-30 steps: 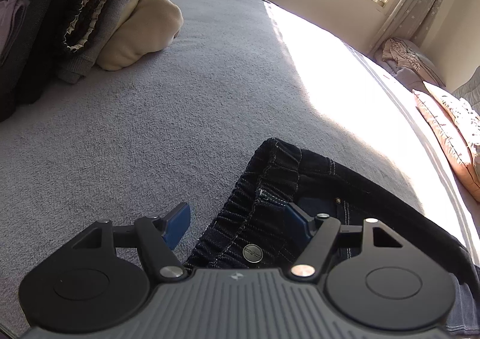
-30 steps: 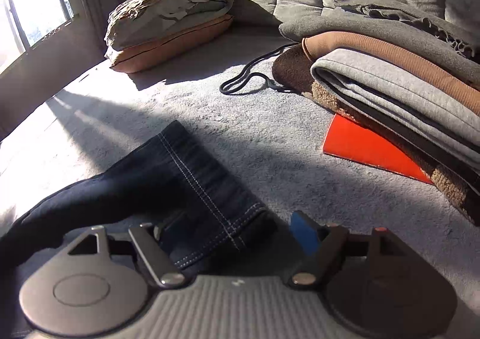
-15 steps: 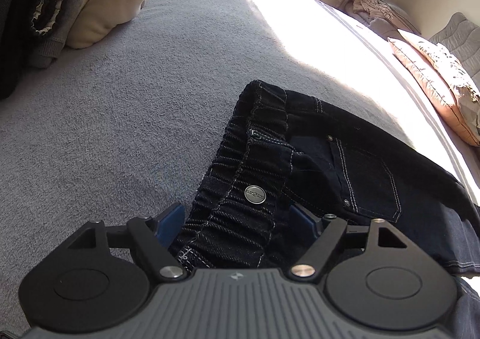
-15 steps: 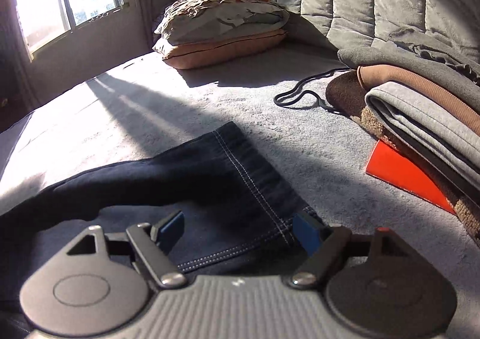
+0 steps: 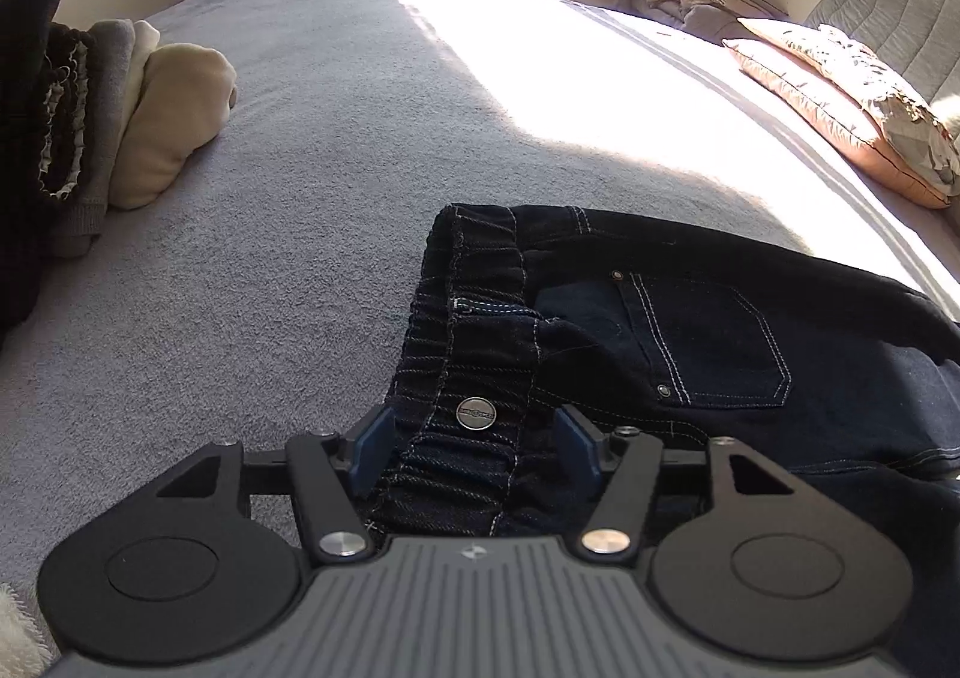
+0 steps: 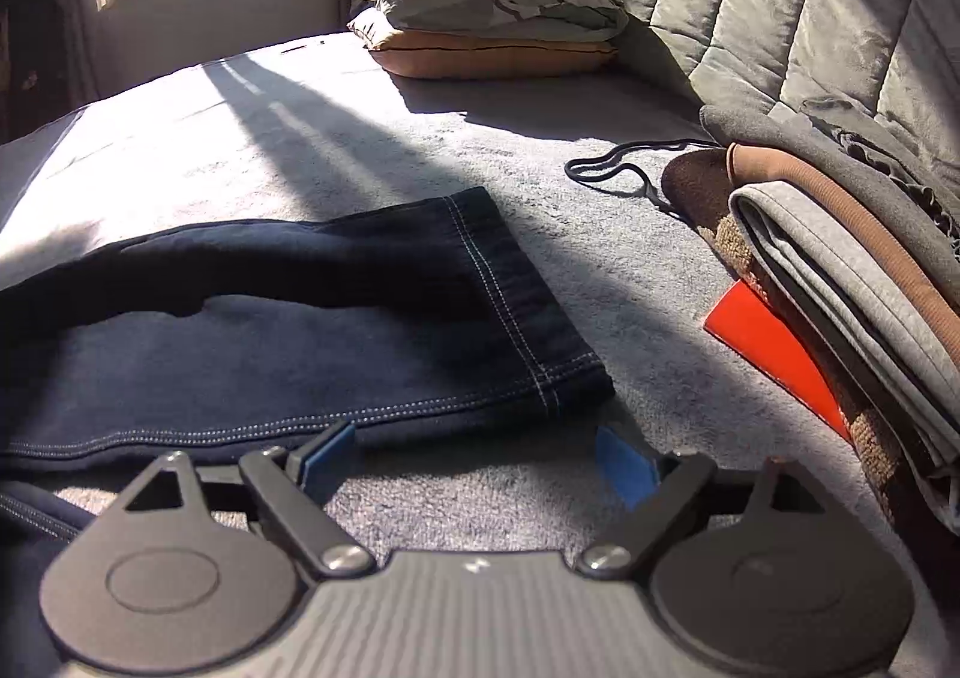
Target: Fold clothes
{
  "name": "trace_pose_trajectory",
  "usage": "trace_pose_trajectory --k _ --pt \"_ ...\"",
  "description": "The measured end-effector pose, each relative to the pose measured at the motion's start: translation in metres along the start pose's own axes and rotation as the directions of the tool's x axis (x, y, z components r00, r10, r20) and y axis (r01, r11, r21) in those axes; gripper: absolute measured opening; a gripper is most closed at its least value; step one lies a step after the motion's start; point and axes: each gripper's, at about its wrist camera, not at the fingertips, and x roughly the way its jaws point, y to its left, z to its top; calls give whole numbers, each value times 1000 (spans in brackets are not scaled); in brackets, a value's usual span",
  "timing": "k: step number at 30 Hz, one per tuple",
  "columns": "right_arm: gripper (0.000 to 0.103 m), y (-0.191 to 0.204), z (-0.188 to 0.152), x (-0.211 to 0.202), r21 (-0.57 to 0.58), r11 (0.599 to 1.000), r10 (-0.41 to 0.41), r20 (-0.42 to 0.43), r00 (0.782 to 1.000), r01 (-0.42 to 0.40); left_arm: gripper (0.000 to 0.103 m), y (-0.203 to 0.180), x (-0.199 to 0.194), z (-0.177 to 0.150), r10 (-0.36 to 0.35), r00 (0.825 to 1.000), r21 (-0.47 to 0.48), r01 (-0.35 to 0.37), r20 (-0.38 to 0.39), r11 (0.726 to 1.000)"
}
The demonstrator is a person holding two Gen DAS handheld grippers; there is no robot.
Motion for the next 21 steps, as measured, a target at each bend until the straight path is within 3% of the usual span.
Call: trace_pose_trajectory --k 4,13,16,18,21 --pt "88 6 -8 -4 -75 997 -16 -11 1000 15 65 13 6 -3 -100 994 -81 97 -41 992" --pt "88 40 -13 -7 -209 977 48 -19 999 -51 58 -7 7 -15 -60 997 33 62 -38 998" --pt "88 54 -15 -8 -282 959 38 -2 999 -37 60 10 6 -13 -84 996 -8 84 -30 996" --pt "88 53 -13 -10 -265 963 46 -5 999 -46 60 19 7 -15 -128 991 -45 126 -33 991" --pt "88 50 -12 -13 -242 968 61 -11 998 -62 60 19 6 -17 -143 989 -14 142 -29 990"
